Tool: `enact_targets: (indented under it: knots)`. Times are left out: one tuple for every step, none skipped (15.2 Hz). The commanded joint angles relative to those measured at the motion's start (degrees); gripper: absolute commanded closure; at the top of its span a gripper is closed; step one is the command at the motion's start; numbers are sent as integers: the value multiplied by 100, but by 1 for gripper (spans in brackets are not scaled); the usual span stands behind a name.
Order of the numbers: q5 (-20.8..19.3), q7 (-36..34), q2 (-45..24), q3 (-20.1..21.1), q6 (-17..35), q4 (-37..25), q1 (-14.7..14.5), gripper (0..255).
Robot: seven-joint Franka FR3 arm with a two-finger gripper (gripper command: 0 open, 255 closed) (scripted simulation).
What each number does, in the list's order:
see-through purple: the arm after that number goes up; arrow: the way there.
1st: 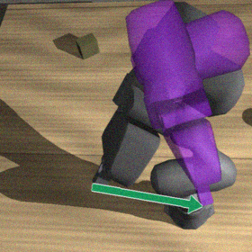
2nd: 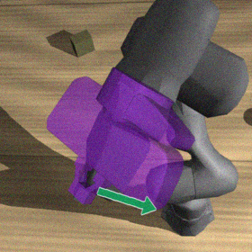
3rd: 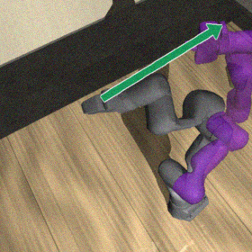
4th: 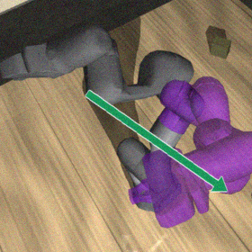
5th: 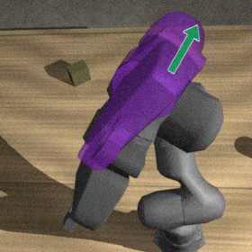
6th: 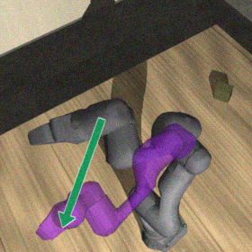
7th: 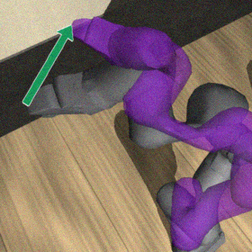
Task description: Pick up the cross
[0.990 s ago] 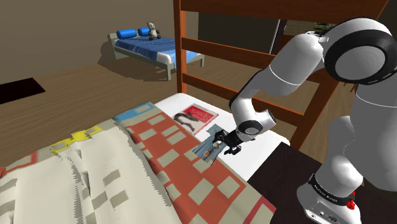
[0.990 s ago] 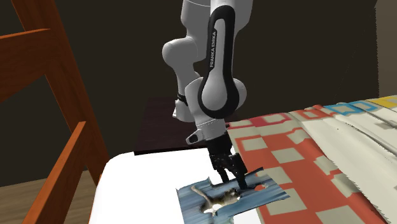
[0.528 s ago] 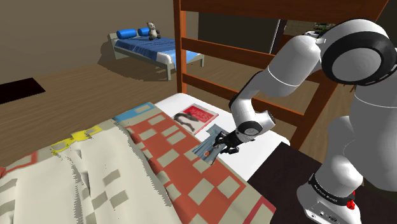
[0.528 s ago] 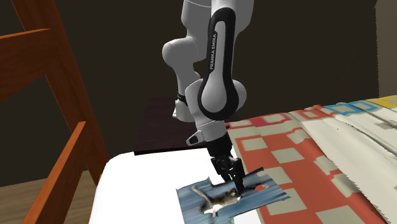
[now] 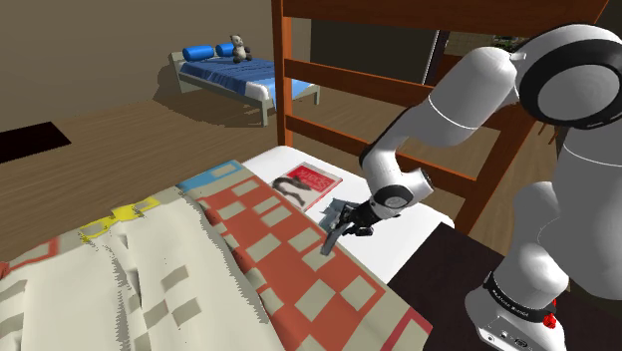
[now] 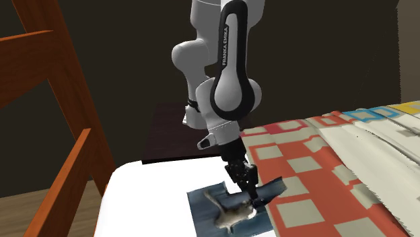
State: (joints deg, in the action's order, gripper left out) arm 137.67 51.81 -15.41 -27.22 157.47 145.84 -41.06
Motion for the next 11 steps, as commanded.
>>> enact_targets:
  knots:
    - [-123, -89, 185, 7, 167, 61, -8, 255]
    - [-196, -145, 287, 13, 248, 79, -8, 255]
    - [-271, -205, 388, 20, 329, 98, -9, 255]
    - [-350, -270, 489, 29, 410, 116, -9, 255]
    - [-433, -340, 590, 39, 491, 134, -9, 255]
    - [-520, -416, 690, 50, 572, 152, -9, 255]
    - [-612, -498, 790, 63, 653, 170, -9, 255]
    - [-710, -586, 889, 76, 734, 188, -10, 255]
    - [-813, -682, 989, 92, 814, 206, -10, 255]
    - [-922, -786, 1087, 108, 894, 226, -11, 255]
    - [-1039, -899, 1186, 124, 972, 245, -14, 255]
